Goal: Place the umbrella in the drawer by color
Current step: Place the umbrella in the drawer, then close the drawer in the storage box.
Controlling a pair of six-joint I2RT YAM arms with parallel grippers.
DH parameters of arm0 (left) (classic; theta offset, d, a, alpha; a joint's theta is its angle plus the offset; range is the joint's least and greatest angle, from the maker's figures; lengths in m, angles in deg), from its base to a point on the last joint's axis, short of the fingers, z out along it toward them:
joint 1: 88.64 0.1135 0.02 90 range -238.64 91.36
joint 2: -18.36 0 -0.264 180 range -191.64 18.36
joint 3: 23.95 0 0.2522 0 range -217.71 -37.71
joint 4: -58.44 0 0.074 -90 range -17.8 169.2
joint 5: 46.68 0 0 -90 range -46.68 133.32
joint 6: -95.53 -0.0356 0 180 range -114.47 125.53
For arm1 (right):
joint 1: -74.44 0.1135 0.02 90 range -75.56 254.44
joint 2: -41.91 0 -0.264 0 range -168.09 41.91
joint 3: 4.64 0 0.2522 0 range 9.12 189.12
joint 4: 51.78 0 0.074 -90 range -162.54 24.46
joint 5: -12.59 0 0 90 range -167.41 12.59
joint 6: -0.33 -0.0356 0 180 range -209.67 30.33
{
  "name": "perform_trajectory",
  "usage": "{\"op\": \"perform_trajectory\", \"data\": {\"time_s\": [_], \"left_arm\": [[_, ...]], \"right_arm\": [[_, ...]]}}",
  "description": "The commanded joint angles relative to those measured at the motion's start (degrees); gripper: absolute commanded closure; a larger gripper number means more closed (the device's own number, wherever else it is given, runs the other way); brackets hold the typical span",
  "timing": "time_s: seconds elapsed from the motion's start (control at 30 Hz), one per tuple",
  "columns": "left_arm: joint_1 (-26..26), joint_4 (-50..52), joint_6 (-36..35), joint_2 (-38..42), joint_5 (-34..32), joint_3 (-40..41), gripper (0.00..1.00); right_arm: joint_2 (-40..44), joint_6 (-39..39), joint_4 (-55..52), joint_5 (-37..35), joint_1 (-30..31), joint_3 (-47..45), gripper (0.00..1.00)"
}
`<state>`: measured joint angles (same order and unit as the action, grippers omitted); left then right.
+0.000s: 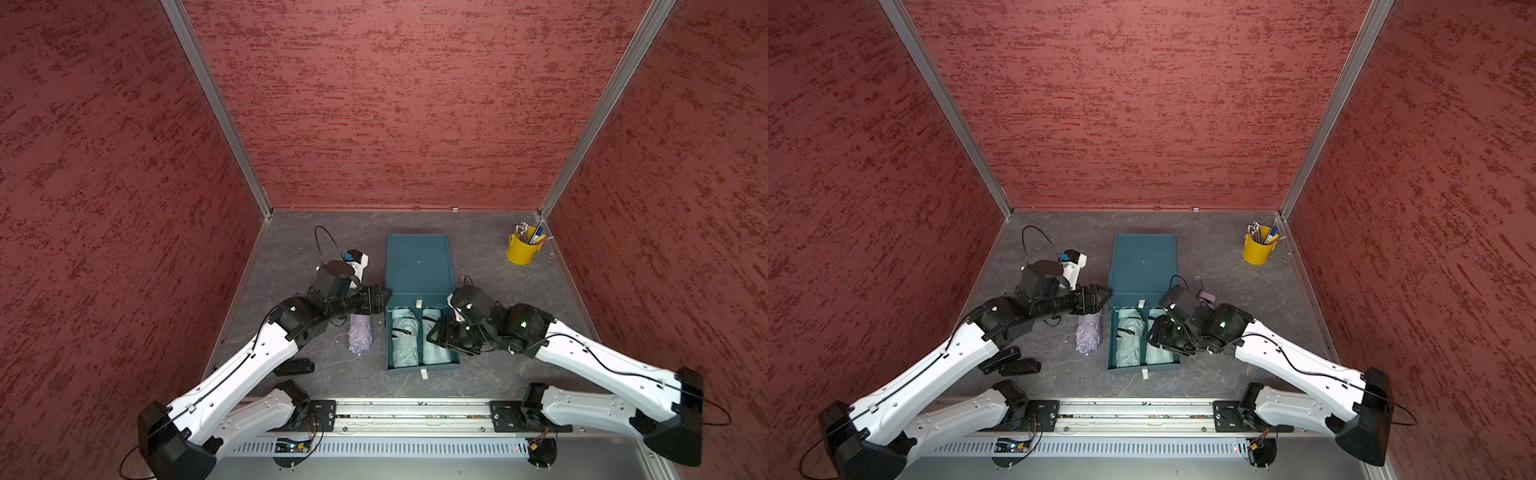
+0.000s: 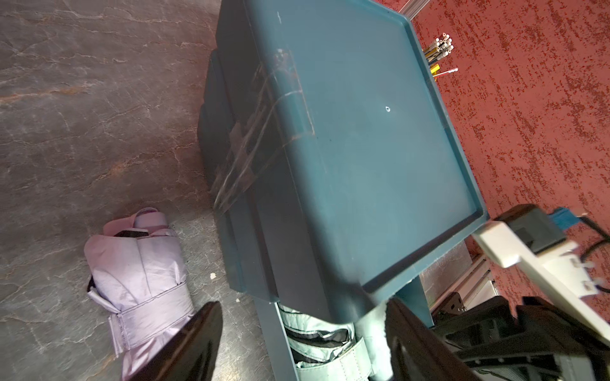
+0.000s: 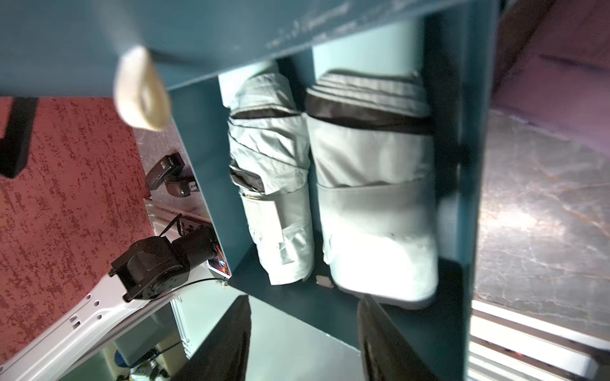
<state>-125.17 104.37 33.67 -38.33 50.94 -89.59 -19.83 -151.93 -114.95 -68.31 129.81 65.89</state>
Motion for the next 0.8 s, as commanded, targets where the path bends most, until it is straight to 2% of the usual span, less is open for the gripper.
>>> {"op": "perform_trajectory", "data": {"time_s": [0.0, 0.1, 0.23, 0.37, 0.43, 0.53, 0.67, 0.77], "left_arm": [[0.41, -0.53, -0.29, 0.74, -1.4, -0.47, 0.19], [0.98, -2.78, 0.89, 1.44, -1.13, -0.01, 0.19], [3.21, -6.52, 3.55, 1.07, 1.01, 0.47, 0.19], [4.76, -11.01, 7.68, -0.45, 2.73, 0.44, 0.25], [4.82, -13.55, 8.36, -1.67, 4.93, 0.29, 0.28], [4.47, -15.91, 8.97, -4.21, 7.59, -0.43, 0.3], [3.43, -14.21, 8.78, -7.58, 5.91, -1.92, 0.4], [2.93, -12.12, 9.68, -8.64, 3.25, -2.21, 0.44]], "right_arm": [[2.92, 2.25, -3.33, -8.61, 4.07, 2.95, 0.5], [3.65, 3.05, -2.87, -14.74, 11.76, 3.46, 0.54], [1.71, 3.72, -2.11, -27.88, 26.05, 5.39, 0.55], [-0.86, 4.35, -1.57, -39.2, 36.53, 4.48, 0.55], [-1.83, 4.75, 1.1, -42.64, 40.12, 2.19, 0.54], [-4.44, 0.18, -0.2, -48.49, 43.96, 0.17, 0.5], [-6.03, -2.88, 3.66, -48.43, 45.17, -5.02, 0.47], [-6.32, -4.03, 7.37, -49.53, 47.16, -8.08, 0.47]]}}
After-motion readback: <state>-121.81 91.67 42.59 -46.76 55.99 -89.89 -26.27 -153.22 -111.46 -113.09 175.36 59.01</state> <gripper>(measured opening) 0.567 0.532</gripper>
